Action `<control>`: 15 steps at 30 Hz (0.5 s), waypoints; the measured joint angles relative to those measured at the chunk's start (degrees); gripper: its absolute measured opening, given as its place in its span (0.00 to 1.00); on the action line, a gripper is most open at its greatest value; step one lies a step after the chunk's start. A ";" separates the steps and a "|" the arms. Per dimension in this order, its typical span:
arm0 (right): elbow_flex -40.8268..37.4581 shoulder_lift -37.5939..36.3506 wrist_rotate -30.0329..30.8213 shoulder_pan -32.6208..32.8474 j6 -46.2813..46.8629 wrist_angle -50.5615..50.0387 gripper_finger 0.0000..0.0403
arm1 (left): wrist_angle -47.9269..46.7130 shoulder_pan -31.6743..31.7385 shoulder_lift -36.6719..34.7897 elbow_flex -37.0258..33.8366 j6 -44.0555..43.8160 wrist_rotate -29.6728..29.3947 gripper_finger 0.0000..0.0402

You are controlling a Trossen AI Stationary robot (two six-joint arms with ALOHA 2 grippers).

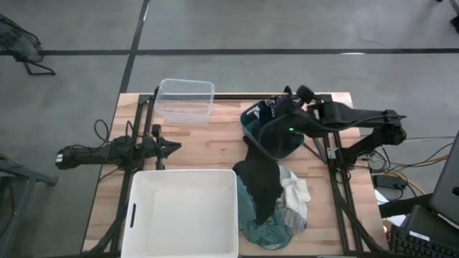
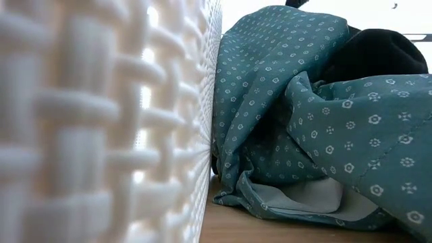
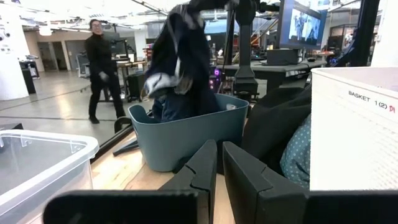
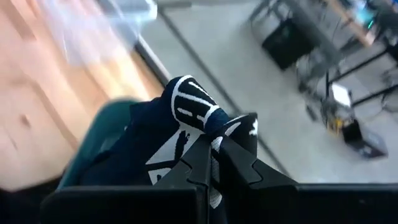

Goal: Pick & Place Cloths
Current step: Put the blue boxers into the blue bin

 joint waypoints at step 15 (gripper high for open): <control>-24.32 4.98 -18.34 -8.33 -1.66 23.28 0.03 | 0.00 0.00 0.00 0.00 -0.01 0.00 0.09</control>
